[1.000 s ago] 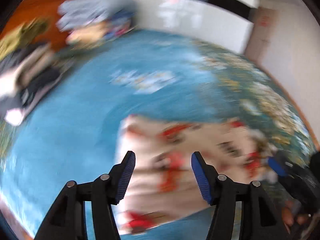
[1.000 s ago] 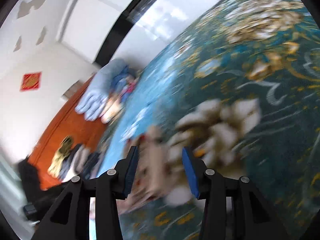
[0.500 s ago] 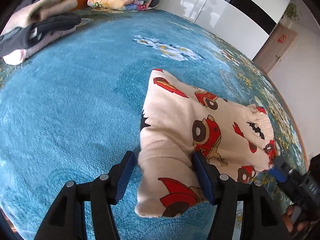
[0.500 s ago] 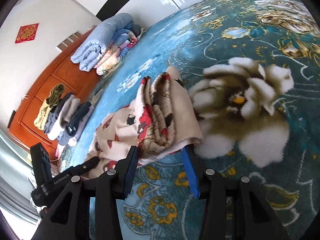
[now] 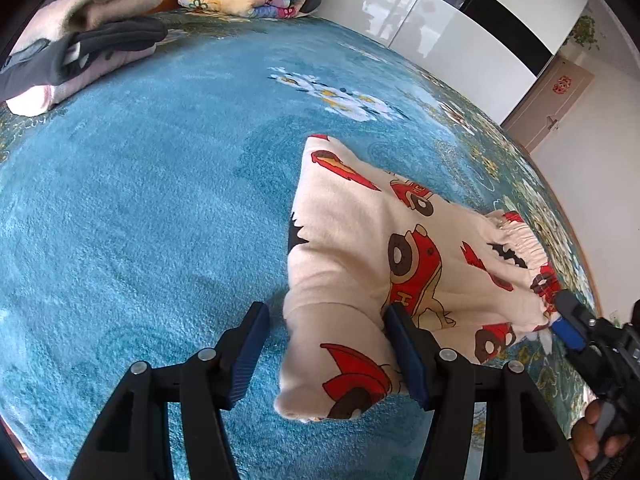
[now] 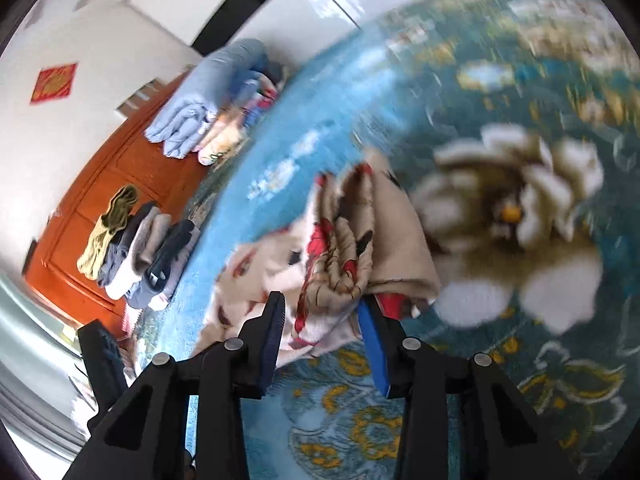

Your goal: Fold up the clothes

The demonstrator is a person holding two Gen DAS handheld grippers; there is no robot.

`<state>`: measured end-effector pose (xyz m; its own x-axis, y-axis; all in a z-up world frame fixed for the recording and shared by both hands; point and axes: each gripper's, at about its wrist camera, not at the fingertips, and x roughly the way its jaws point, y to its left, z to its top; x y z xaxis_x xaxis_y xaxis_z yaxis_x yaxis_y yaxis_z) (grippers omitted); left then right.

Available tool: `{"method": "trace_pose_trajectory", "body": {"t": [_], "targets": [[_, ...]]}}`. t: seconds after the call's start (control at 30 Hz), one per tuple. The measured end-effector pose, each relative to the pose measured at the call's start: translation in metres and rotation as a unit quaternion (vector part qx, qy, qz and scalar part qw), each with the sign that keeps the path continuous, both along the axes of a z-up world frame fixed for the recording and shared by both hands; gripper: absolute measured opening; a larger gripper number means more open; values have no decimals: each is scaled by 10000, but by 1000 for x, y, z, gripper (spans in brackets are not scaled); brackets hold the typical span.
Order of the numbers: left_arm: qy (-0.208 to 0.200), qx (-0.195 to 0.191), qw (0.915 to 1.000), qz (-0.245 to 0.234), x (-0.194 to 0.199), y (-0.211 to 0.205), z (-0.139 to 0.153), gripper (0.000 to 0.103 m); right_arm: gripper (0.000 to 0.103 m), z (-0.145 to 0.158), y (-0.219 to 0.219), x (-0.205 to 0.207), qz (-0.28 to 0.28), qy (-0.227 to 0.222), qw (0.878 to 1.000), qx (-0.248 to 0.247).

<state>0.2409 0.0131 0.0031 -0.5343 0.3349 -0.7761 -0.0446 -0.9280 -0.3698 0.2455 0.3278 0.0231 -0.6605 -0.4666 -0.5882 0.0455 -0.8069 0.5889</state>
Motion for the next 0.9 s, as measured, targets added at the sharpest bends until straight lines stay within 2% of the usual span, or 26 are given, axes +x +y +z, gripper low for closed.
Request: {"method": "trace_pose_trajectory", "body": {"t": [0.13, 0.33, 0.4, 0.43, 0.47, 0.57, 0.7, 0.73, 0.8, 0.9], "targets": [[-8, 19, 10000, 16, 1, -1, 0, 65, 40, 5, -5, 3, 42, 28, 9999, 115], [-20, 3, 10000, 7, 2, -2, 3, 65, 40, -13, 2, -11, -102, -154, 9998, 2], [-6, 42, 10000, 50, 4, -6, 5, 65, 38, -23, 5, -21, -228, -387, 9989, -147], [-2, 77, 9999, 71, 5, -9, 6, 65, 28, -20, 4, -24, -200, -326, 9991, -196], [-13, 131, 9999, 92, 4, -12, 7, 65, 24, -14, 1, -25, -151, -206, 9995, -202], [68, 226, 9997, 74, 5, -15, 12, 65, 19, 3, -6, -28, -2, 153, 9996, -223], [235, 297, 9993, 5, 7, -17, 22, 67, 19, 42, 6, -23, 77, 899, 9957, -198], [234, 150, 9996, 0, 6, -14, 21, 67, 19, 47, 13, -21, 5, 991, 9950, -142], [111, -38, 9999, 6, 3, -9, 13, 67, 20, 38, 24, -24, -72, 769, 9970, -26], [24, 115, 9999, 4, 2, -13, 9, 67, 20, -6, 30, -37, -182, -151, 9994, 235]]}}
